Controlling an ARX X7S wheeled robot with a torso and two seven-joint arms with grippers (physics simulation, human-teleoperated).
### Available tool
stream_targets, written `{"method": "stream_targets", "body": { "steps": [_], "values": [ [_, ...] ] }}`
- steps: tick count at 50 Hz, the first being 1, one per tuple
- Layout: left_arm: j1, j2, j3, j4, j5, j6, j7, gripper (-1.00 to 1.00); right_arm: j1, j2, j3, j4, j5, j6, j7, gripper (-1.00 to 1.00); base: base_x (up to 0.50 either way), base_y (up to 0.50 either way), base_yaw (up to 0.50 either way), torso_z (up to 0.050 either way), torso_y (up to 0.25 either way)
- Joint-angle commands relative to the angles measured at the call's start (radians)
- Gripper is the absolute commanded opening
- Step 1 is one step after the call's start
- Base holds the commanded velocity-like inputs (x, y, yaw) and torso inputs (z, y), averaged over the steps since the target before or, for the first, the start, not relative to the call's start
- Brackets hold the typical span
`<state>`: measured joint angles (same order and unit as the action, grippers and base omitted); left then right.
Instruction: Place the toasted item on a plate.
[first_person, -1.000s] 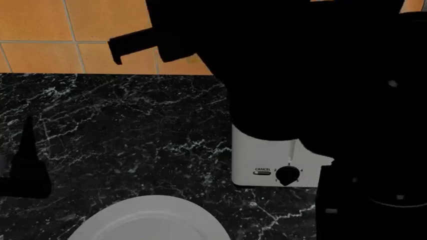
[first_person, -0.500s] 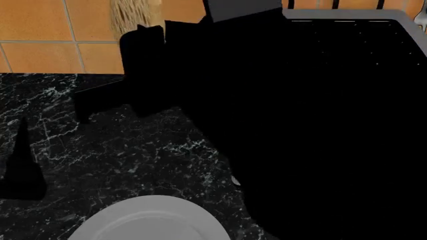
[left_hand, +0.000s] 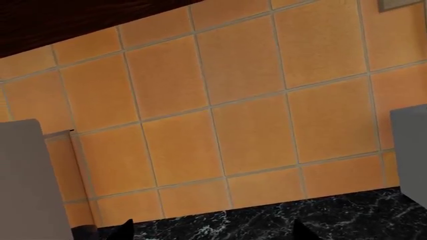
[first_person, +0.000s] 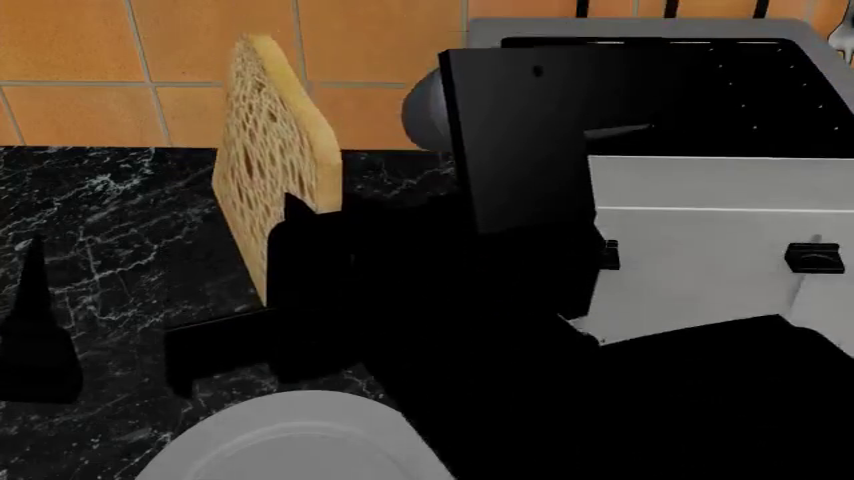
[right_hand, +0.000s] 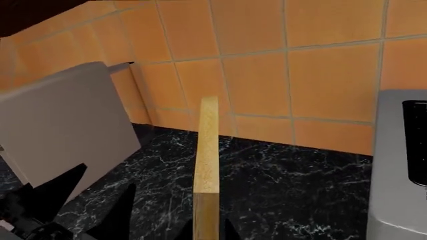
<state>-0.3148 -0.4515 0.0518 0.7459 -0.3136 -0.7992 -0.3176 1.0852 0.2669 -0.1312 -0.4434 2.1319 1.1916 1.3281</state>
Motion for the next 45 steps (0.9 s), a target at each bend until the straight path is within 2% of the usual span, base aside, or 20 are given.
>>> {"method": "stream_targets", "body": {
  "steps": [1, 15, 37, 45],
  "values": [
    [-0.005, -0.005, 0.004, 0.004, -0.001, -0.006, -0.003, 1.0, -0.093, 0.018, -0.034, -0.057, 0.064, -0.058, 0.055, -1.0, 0.0, 0.0, 0.0, 0.0, 0.0],
    [-0.007, -0.004, 0.025, -0.008, 0.004, 0.01, -0.001, 1.0, -0.161, 0.034, -0.082, -0.147, 0.095, -0.126, 0.125, -1.0, 0.0, 0.0, 0.0, 0.0, 0.0],
    [-0.024, -0.003, 0.049, -0.021, 0.007, 0.01, -0.005, 1.0, -0.37, -0.036, -0.095, -0.308, 0.0, -0.186, 0.101, -1.0, 0.0, 0.0, 0.0, 0.0, 0.0],
    [-0.024, -0.004, 0.058, -0.029, 0.01, 0.02, -0.003, 1.0, -0.383, -0.037, -0.131, -0.329, -0.007, -0.197, 0.116, -1.0, 0.0, 0.0, 0.0, 0.0, 0.0]
  ]
}}
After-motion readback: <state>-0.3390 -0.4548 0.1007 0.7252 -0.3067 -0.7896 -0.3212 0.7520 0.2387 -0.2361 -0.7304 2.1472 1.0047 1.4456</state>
